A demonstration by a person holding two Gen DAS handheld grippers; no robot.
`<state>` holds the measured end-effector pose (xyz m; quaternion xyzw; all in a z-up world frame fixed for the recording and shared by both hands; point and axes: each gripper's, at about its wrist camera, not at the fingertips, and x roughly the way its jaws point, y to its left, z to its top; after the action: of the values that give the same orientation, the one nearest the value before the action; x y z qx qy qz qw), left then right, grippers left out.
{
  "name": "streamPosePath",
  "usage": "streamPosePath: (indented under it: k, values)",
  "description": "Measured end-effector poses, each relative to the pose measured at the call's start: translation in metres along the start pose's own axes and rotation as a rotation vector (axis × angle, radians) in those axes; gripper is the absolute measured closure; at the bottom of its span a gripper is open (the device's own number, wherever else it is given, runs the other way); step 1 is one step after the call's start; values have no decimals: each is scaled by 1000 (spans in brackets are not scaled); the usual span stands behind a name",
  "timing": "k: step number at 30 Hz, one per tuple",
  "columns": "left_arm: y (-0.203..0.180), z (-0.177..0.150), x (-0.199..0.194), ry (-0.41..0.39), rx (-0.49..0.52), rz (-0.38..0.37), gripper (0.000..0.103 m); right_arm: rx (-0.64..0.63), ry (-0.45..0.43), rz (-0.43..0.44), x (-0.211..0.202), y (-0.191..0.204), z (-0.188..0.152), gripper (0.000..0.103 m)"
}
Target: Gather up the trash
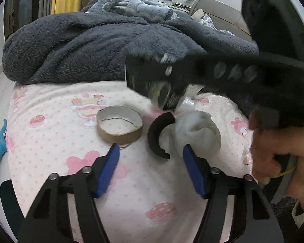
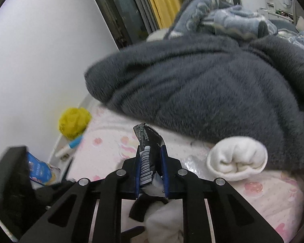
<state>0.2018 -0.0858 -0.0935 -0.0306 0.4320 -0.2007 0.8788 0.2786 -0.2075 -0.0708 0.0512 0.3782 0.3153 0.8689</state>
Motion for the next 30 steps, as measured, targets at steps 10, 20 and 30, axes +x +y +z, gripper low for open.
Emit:
streamPosePath:
  k: [10,20,30]
  values:
    - [1,5,11,-4,-37,1,48,30,-46,6,-19,-19,-2,86]
    - [-5,11,24,0,-30,23,68,63,-52,11,-30,-36,-6,86]
    - [-3,11,25,10,-3,61,87,42,-44,-2,-36,-38,-7,86]
